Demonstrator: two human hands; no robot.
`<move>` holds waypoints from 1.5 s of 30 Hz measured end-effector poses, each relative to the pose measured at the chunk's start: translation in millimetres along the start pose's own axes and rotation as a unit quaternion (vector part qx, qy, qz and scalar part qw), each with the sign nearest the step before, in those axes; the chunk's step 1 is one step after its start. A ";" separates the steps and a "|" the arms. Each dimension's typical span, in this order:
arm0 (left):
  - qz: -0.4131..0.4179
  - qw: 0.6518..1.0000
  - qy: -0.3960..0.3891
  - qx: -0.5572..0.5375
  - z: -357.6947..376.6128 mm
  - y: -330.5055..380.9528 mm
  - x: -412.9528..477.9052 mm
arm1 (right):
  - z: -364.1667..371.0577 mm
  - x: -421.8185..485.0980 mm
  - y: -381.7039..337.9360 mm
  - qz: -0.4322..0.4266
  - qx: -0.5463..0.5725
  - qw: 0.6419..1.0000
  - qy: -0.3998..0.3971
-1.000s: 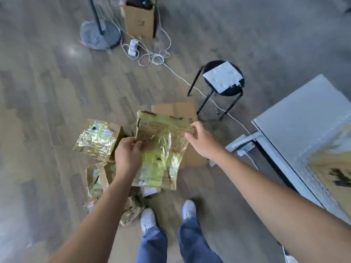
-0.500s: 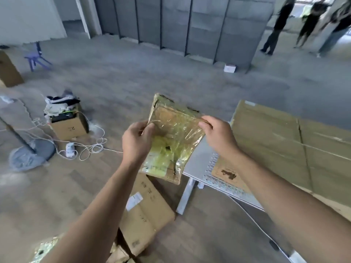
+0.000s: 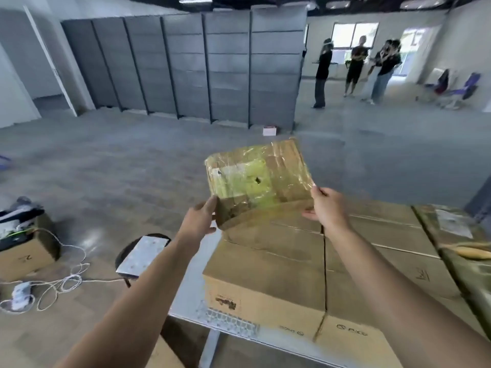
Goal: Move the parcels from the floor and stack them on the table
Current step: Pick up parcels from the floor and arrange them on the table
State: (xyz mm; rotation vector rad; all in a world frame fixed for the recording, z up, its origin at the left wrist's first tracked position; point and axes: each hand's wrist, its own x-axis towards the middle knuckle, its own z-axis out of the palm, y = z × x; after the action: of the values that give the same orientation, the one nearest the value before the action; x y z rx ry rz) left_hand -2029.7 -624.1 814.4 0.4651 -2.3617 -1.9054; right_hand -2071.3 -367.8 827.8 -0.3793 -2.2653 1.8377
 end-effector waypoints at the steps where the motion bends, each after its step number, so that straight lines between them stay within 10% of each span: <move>1: -0.006 1.000 -0.010 -0.029 14.7 2.9 6.1 | -6.6 8.3 6.6 0.015 0.006 1.000 -0.001; 26: 0.016 0.962 -0.269 -0.053 80.7 33.9 237.8 | 39.0 164.9 48.7 0.132 -0.071 0.988 0.030; 45: -0.081 0.984 -0.140 -0.069 89.0 -21.7 300.7 | 76.1 187.4 58.4 0.122 -0.247 0.961 0.013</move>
State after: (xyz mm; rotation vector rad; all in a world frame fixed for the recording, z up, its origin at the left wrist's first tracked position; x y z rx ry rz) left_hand -2333.4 -627.5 733.3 0.4131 -2.3958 -2.3291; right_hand -2268.4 -367.0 753.7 -0.7836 -2.7455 1.3177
